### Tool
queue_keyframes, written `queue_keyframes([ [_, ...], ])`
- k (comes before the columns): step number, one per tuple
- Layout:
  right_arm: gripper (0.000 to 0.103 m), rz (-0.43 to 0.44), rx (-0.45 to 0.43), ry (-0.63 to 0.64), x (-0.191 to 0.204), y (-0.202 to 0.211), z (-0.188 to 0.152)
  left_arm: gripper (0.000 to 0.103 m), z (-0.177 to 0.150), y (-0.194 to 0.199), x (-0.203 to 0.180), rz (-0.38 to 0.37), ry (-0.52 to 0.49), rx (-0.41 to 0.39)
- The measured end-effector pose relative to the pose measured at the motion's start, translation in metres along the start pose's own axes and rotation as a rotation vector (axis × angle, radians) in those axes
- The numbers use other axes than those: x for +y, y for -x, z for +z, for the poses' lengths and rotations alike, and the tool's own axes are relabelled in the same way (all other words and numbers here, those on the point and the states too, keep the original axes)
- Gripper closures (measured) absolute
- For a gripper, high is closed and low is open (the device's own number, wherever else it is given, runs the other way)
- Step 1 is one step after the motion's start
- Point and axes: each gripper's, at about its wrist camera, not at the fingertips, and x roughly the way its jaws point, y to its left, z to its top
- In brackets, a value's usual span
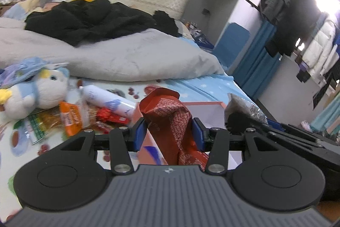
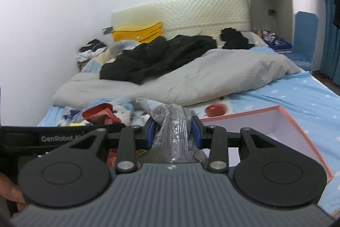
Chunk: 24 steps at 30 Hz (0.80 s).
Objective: Organize snacks
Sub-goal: 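Carry the red wrapper and clear bag with both tools over the pink box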
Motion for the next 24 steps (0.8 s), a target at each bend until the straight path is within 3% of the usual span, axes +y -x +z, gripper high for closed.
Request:
queue_keyframes([
  [14, 0.064, -0.133, 0.075, -0.090, -0.089, -0.040, -0.040, 0.051, -0.005, -0.094, -0.054, 0.001, -0.102, 0.114],
  [24, 0.064, -0.179, 0.169, -0.063, -0.116, -0.075, -0.087, 0.051, -0.031, -0.168, -0.062, 0.055, -0.168, 0.255],
])
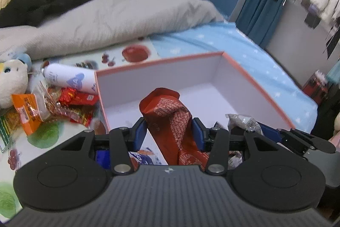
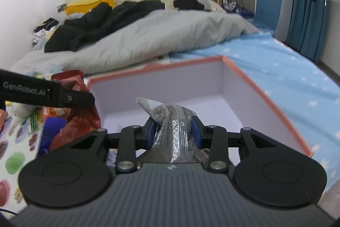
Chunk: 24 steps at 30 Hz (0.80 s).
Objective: Organize snacks
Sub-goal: 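Carry the red wrapper and clear bag with both tools over the pink box, then open both tools to drop the red wrapper and clear bag into the box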
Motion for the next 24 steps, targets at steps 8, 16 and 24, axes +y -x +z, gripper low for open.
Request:
queue_keyframes([
  [8, 0.061, -0.011, 0.047, -0.019, -0.005, -0.018, -0.011, 0.050, -0.006, -0.026, 0.004, 0.032, -0.014, 0.058],
  [16, 0.061, -0.001, 0.044, -0.032, -0.006, -0.016, -0.005, 0.036, -0.004, -0.016, 0.005, 0.028, -0.020, 0.048],
  [24, 0.061, 0.016, -0.026, -0.012, 0.004, 0.009, 0.019, 0.036, 0.011, 0.029, 0.003, 0.025, -0.051, -0.049],
])
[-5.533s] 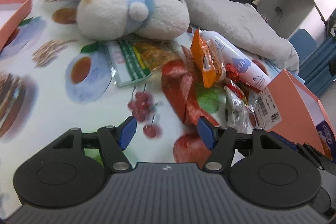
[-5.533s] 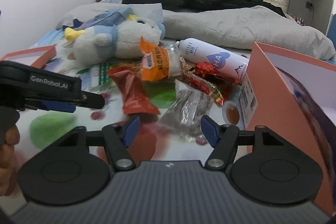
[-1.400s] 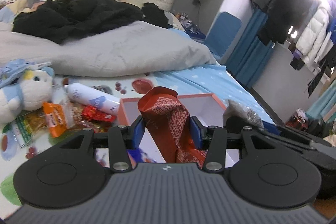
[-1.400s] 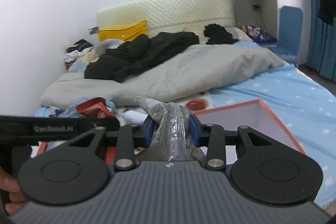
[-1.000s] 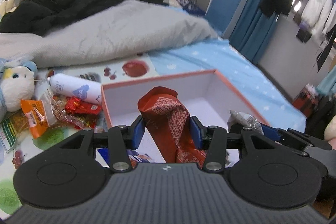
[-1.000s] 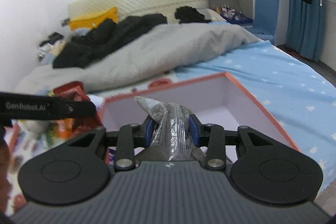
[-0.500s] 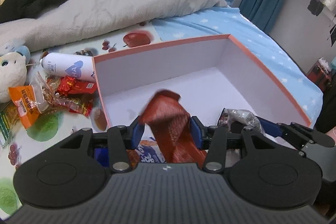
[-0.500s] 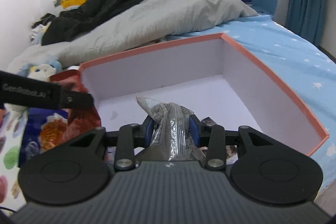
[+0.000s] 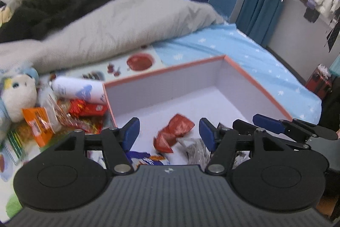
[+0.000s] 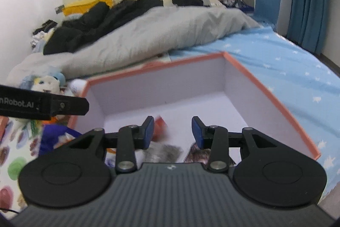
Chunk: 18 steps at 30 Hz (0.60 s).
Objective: Organize snacks
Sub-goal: 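Open both tools to drop the red wrapper and clear bag into the box, then withdraw both open tools from the box back toward the snack pile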
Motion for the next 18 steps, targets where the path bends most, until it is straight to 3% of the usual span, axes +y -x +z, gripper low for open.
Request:
queue_keyframes([
  [8, 0.061, 0.060, -0.107, 0.025, 0.030, 0.042, 0.028, 0.036, 0.006, 0.064, 0.016, 0.006, 0.012, -0.106],
  [18, 0.061, 0.172, -0.176, 0.065, 0.073, 0.082, 0.034, 0.036, -0.016, 0.134, 0.050, 0.075, 0.042, -0.191],
])
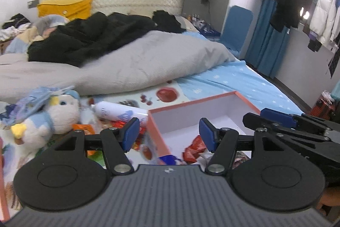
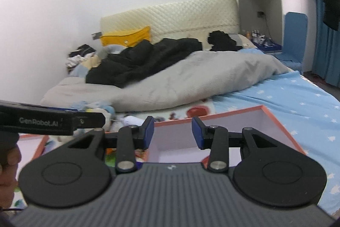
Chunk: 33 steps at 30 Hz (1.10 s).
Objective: Organize snacks
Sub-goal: 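Withdraw both open tools from the box back toward the snack pile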
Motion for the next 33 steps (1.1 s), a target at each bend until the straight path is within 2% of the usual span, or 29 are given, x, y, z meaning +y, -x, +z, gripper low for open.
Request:
queue_keyframes([
  [10, 0.061, 0.068, -0.001, 0.015, 0.045, 0.018, -0.018, 0.036, -0.039, 0.043, 0.042, 0.041, 0.072, 0.007],
  [17, 0.061, 0.085, 0.019, 0.035, 0.070, 0.028, -0.035, 0.036, -0.075, 0.070, 0.061, 0.068, 0.108, 0.017],
  [27, 0.060, 0.092, 0.057, 0.045, 0.102, 0.034, -0.069, 0.036, -0.112, 0.086, 0.086, 0.077, 0.154, 0.034],
  [33, 0.060, 0.075, 0.069, -0.009, 0.107, 0.040, -0.090, 0.035, -0.131, 0.095, 0.086, 0.083, 0.108, 0.042],
])
